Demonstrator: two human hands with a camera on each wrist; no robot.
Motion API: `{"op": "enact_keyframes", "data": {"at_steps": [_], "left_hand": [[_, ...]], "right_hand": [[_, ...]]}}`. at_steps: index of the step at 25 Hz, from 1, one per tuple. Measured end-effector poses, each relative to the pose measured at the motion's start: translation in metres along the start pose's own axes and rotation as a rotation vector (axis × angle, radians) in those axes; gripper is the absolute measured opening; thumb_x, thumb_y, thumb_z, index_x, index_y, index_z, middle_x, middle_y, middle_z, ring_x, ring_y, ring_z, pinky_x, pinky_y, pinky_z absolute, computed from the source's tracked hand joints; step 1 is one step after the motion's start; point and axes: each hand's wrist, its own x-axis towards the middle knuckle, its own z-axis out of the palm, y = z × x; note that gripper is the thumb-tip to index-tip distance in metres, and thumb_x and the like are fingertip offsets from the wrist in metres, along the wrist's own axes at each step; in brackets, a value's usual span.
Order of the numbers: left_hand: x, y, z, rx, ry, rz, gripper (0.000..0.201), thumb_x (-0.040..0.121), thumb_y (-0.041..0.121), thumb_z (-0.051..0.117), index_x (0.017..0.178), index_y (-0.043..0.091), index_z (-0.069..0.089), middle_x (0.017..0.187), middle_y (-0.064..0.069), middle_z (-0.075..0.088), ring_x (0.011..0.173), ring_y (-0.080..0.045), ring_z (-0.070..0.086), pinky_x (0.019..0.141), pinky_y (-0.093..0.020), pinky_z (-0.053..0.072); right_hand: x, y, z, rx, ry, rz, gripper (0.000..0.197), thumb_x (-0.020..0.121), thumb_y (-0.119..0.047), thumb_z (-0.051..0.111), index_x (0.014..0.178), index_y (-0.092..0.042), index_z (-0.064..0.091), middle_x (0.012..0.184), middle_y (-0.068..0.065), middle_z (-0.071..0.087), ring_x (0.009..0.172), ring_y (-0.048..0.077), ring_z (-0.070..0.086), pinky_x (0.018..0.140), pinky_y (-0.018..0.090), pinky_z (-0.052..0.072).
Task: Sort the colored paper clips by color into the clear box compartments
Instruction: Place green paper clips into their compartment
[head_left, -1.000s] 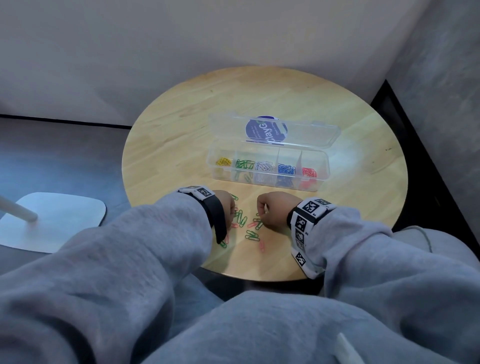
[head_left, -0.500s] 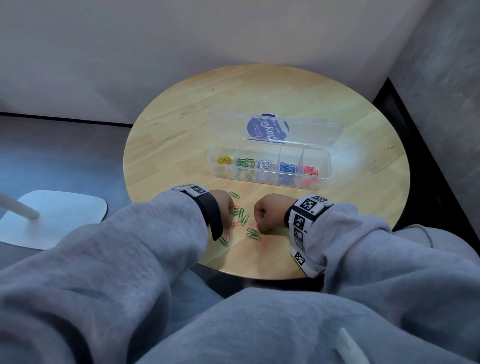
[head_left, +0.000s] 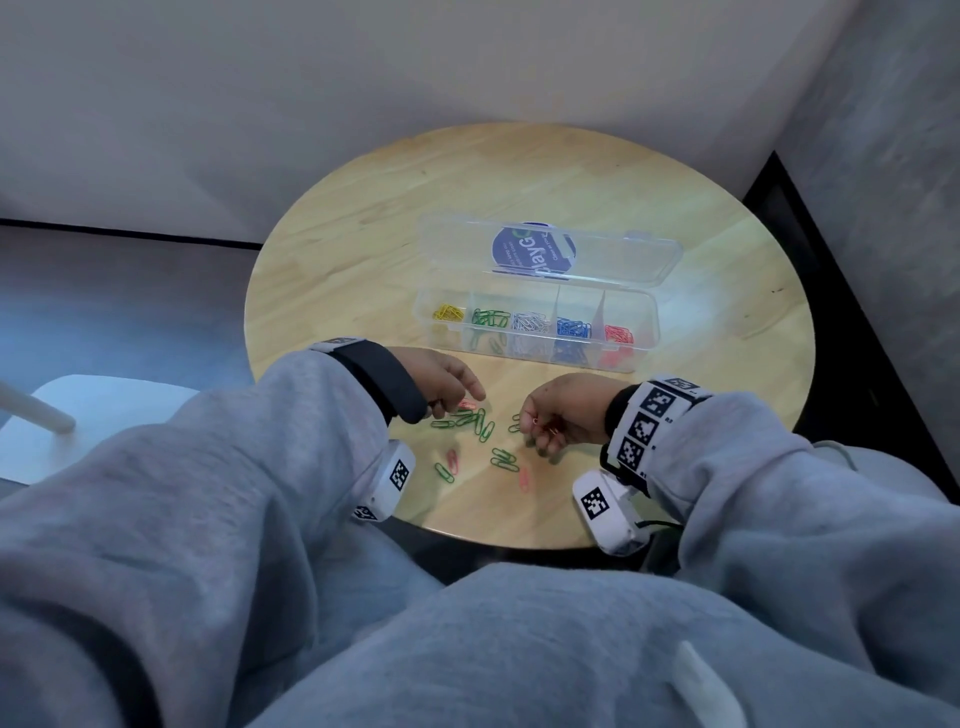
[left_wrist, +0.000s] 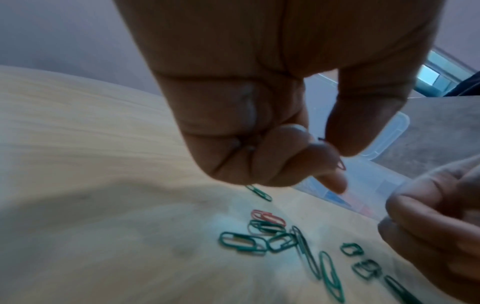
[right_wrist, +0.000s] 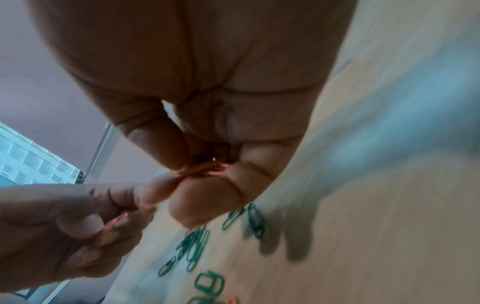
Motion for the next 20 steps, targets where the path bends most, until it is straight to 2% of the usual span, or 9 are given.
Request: {"op": "enact_keyframes", "data": {"at_steps": [3, 4, 6, 7, 9, 11, 13, 16, 20], "left_hand": [[-0.001, 0.001, 0.005, -0.061, 0.041, -0.148, 0.031, 0.087, -0.003, 0.039, 0.064, 0.011, 0.053, 0.047, -0.002, 0.037, 0.031, -0.011, 0.036, 0.038, -0.015, 0.021], [0.000, 0.000, 0.005, -0.098, 0.040, -0.163, 0.031, 0.086, -0.003, 0.036, 0.062, 0.009, 0.051, 0.051, -0.004, 0.039, 0.038, -0.014, 0.038, 0.038, -0.015, 0.021], [0.001, -0.001, 0.004, -0.101, 0.021, -0.167, 0.029, 0.086, -0.001, 0.032, 0.063, 0.008, 0.046, 0.058, -0.006, 0.040, 0.047, -0.016, 0.035, 0.037, -0.013, 0.022], [0.000, -0.001, 0.005, -0.034, 0.020, -0.151, 0.026, 0.087, 0.002, 0.034, 0.065, 0.008, 0.045, 0.059, -0.005, 0.039, 0.048, -0.015, 0.034, 0.038, -0.013, 0.023], [-0.001, -0.001, 0.007, 0.286, 0.012, -0.047, 0.016, 0.087, 0.011, 0.051, 0.072, 0.014, 0.050, 0.060, 0.001, 0.043, 0.053, -0.014, 0.037, 0.047, -0.019, 0.031], [-0.003, 0.000, 0.011, 0.631, -0.068, 0.062, 0.015, 0.076, 0.019, 0.072, 0.077, 0.024, 0.057, 0.061, 0.008, 0.048, 0.058, -0.010, 0.043, 0.054, -0.021, 0.036], [-0.002, 0.001, 0.016, 0.772, -0.171, 0.072, 0.021, 0.073, 0.016, 0.075, 0.084, 0.027, 0.061, 0.061, 0.009, 0.048, 0.056, -0.007, 0.044, 0.051, -0.019, 0.036], [0.001, 0.006, 0.022, 0.886, -0.224, 0.082, 0.020, 0.077, 0.011, 0.071, 0.088, 0.025, 0.062, 0.063, 0.011, 0.050, 0.056, -0.004, 0.044, 0.050, -0.017, 0.035], [0.008, 0.006, 0.026, 0.975, -0.229, 0.081, 0.017, 0.075, 0.015, 0.074, 0.072, 0.024, 0.060, 0.065, 0.010, 0.050, 0.058, -0.004, 0.043, 0.051, -0.019, 0.035]], "right_hand": [[-0.002, 0.002, 0.006, -0.136, -0.046, -0.009, 0.029, 0.085, 0.007, 0.030, 0.071, -0.010, 0.047, 0.067, 0.013, 0.046, 0.056, 0.021, 0.043, 0.051, 0.029, 0.037], [-0.004, 0.002, 0.008, -0.297, -0.056, -0.058, 0.025, 0.085, 0.005, 0.039, 0.072, -0.014, 0.050, 0.069, 0.011, 0.049, 0.057, 0.020, 0.044, 0.051, 0.027, 0.038], [-0.011, 0.000, 0.014, -0.666, -0.059, -0.153, 0.019, 0.081, -0.002, 0.055, 0.078, -0.020, 0.058, 0.067, -0.002, 0.051, 0.057, 0.011, 0.044, 0.054, 0.021, 0.036], [-0.014, -0.001, 0.017, -0.806, -0.060, -0.185, 0.017, 0.080, -0.005, 0.060, 0.085, -0.021, 0.063, 0.064, -0.008, 0.047, 0.057, 0.007, 0.042, 0.055, 0.019, 0.034], [-0.014, -0.002, 0.020, -0.978, -0.077, -0.222, 0.023, 0.080, -0.006, 0.063, 0.099, -0.019, 0.067, 0.064, -0.013, 0.042, 0.057, 0.001, 0.039, 0.055, 0.018, 0.033], [-0.010, 0.000, 0.022, -1.106, -0.090, -0.237, 0.024, 0.080, -0.007, 0.061, 0.100, -0.019, 0.067, 0.067, -0.014, 0.042, 0.059, 0.000, 0.039, 0.057, 0.020, 0.034], [-0.005, 0.001, 0.022, -1.183, -0.081, -0.243, 0.016, 0.080, -0.009, 0.062, 0.091, -0.021, 0.065, 0.068, -0.014, 0.043, 0.060, 0.001, 0.039, 0.056, 0.020, 0.033], [-0.003, 0.002, 0.019, -1.177, -0.017, -0.219, 0.009, 0.080, -0.017, 0.066, 0.080, -0.025, 0.060, 0.068, -0.012, 0.044, 0.061, 0.005, 0.040, 0.056, 0.021, 0.033], [-0.001, 0.009, 0.013, -1.134, 0.081, -0.173, 0.008, 0.079, -0.018, 0.061, 0.074, -0.024, 0.058, 0.069, -0.008, 0.052, 0.070, 0.015, 0.049, 0.062, 0.025, 0.041]]}}
